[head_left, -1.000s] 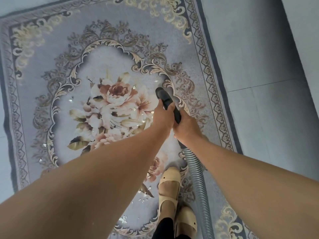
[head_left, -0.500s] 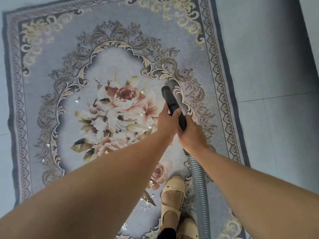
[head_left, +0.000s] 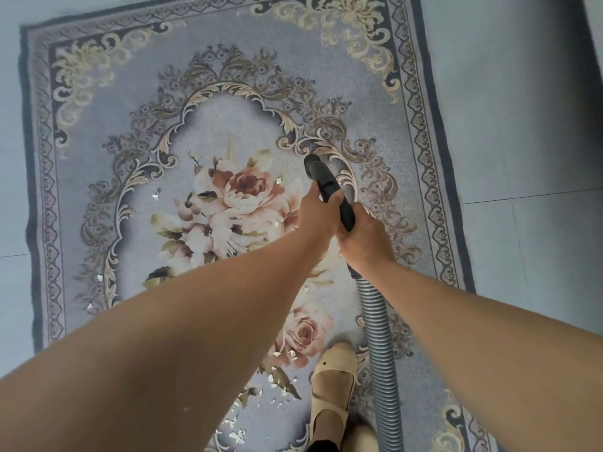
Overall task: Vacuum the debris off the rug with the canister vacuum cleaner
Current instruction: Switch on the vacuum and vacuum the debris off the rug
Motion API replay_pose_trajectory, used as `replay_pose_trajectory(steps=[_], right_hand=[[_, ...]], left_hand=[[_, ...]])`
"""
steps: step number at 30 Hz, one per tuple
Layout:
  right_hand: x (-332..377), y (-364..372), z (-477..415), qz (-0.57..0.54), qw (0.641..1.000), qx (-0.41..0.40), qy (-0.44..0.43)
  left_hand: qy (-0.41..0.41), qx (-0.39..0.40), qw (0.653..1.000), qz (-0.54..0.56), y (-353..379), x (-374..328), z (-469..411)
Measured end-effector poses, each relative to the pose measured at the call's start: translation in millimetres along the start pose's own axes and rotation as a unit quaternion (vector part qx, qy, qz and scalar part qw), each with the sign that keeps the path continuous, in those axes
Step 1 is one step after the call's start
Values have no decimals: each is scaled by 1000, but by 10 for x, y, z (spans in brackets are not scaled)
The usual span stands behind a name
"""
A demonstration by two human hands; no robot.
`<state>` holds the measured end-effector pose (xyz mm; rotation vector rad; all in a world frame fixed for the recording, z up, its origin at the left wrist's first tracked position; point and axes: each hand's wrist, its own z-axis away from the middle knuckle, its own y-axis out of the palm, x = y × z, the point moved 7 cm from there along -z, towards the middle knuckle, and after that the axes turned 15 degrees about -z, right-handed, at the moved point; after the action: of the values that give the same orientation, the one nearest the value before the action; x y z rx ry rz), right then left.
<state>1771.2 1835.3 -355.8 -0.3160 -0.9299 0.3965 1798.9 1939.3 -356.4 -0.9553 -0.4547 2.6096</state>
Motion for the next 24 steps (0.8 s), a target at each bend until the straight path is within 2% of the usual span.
replay_pose_trajectory(steps=[4,16,24], right_hand=[[84,11,-146,11,1000,-5,-6],[509,63,-650,46,998,-4,-37],[357,-17,-498,51,998,-5,-24]], left_hand=[[12,-8,1000,-9,-43,-70,-163],[-10,-20,998,55,-308,-314,-592],[-36,29,996,83,-148,-258,-420]])
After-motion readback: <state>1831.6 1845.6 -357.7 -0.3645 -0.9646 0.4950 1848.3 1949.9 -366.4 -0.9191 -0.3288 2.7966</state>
